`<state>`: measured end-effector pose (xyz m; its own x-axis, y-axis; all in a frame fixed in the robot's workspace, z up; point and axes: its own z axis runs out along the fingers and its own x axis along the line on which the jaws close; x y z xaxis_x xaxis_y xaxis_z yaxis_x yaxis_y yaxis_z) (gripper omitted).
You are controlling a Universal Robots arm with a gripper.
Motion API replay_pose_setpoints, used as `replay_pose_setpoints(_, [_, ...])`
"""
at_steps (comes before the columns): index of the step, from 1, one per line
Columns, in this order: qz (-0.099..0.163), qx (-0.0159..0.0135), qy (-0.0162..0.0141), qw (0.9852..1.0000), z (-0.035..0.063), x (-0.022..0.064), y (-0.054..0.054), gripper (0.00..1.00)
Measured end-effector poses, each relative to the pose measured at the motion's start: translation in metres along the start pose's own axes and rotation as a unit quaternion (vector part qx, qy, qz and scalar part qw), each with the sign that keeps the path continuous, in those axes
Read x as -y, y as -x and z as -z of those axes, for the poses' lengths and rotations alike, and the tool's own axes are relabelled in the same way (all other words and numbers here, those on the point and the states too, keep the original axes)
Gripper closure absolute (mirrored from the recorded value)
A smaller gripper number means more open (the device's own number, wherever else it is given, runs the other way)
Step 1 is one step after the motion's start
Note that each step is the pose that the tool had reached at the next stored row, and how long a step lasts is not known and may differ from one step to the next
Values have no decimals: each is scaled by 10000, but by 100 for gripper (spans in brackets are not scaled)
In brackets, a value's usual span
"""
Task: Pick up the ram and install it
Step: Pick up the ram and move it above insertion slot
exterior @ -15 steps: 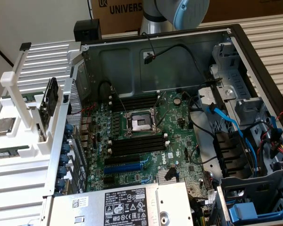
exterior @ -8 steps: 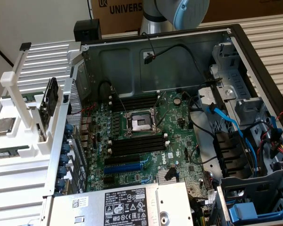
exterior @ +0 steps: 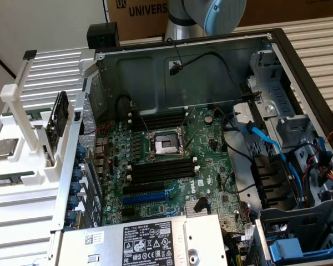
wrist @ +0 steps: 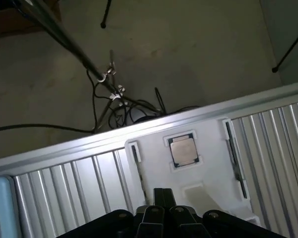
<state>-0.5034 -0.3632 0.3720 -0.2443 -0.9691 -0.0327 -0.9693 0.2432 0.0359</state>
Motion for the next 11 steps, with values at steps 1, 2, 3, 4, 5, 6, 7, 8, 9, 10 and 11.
replay_pose_setpoints(1, [92,-3,3,10000,-7,1,0,90])
replay_pose_setpoints(2, [181,-6,6,9998,-15,1,0,90])
replay_pose_setpoints(3, [267,-9,8,9996,-25,3,0,90])
replay_pose_setpoints(4, [349,-12,11,9994,-39,5,0,90])
replay_pose_setpoints(5, [421,-16,13,9991,-57,9,0,90])
replay_pose_setpoints(6, [483,-21,16,9988,-73,13,0,90])
replay_pose_setpoints(7, [546,-26,17,9985,-92,18,1,90])
replay_pose_setpoints(8, [604,-33,18,9982,-110,24,2,90])
replay_pose_setpoints(9, [706,-43,19,9975,-147,37,3,90])
replay_pose_setpoints(10, [753,-46,20,9971,-167,44,4,90])
replay_pose_setpoints(11, [794,-49,21,9968,-186,51,5,90])
